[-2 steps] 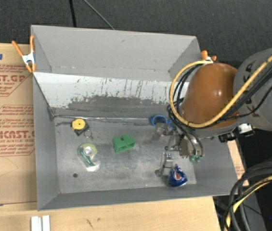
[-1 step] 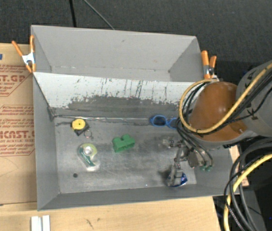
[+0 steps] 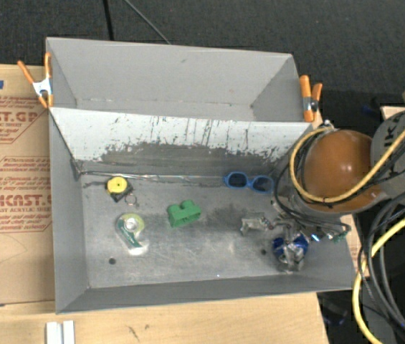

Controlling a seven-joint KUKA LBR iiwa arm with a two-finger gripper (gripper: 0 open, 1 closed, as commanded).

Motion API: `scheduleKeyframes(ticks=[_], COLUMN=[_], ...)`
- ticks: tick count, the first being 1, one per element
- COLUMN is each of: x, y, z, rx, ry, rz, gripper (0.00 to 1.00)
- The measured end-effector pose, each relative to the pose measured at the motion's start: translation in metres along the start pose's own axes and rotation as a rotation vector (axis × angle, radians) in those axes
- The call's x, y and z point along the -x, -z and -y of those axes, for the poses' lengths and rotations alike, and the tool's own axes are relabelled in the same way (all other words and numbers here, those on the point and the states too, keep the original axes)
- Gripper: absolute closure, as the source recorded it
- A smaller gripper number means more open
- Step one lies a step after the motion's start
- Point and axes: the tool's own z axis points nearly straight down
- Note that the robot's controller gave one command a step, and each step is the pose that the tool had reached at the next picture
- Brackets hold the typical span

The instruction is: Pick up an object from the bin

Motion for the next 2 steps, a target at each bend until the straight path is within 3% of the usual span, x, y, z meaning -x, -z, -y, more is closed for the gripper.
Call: scheduleKeyframes(ticks=[1, 2], x=[0.0010, 0.0010], y=[0.0006, 0.0006], z=[-0.0007, -0.0007], rx=[0.001, 0.001], ry=[0.000, 0.000], rz=[0.001, 0.001], gripper=[1.00, 0.00])
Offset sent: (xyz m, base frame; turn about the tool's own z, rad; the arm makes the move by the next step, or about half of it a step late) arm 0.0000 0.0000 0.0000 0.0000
